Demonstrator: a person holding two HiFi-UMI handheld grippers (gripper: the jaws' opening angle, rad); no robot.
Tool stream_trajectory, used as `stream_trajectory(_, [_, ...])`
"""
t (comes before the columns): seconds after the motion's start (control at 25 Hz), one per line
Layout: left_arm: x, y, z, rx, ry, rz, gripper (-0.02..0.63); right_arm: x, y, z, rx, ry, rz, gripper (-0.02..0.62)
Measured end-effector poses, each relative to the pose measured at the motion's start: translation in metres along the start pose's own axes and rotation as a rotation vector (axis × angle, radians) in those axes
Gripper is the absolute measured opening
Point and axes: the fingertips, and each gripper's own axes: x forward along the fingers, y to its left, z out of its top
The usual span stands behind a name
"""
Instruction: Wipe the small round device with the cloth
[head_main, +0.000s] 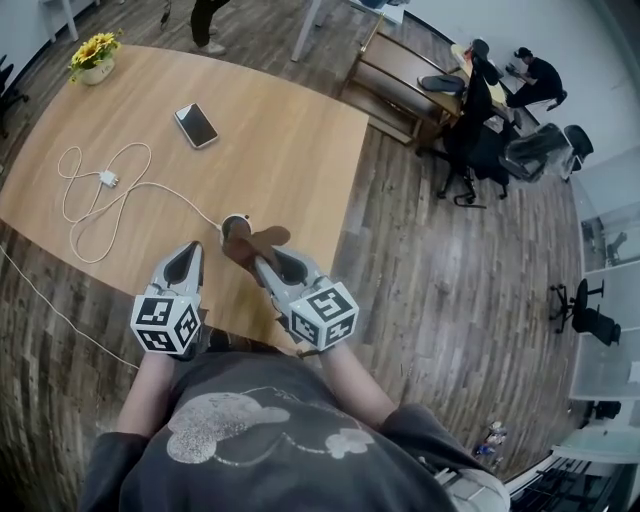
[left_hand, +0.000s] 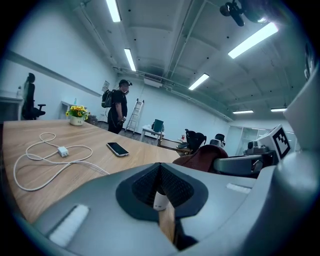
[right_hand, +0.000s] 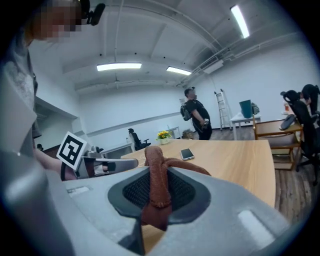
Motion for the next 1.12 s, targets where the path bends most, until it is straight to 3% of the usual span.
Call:
stream_trajectory(0.4, [-0.008, 0.009, -0.01, 0.011, 0.031, 0.057, 0.019, 0.045, 0.019, -0.032, -0.029, 0.108, 0.132, 0.061])
stream_trajectory(0.6, [-0.007, 0.017, -0.014, -0.009, 0.039, 0.088, 0.018, 0.06, 0.006, -0.057, 0.01, 0.158, 0.112, 0.061])
stream_trajectory(1.12, [0.005, 0.022, -0.035, -0.006, 0.091, 0.067, 0.018, 0.073, -0.013, -0.11, 0.036, 0.292, 0.072, 0.061])
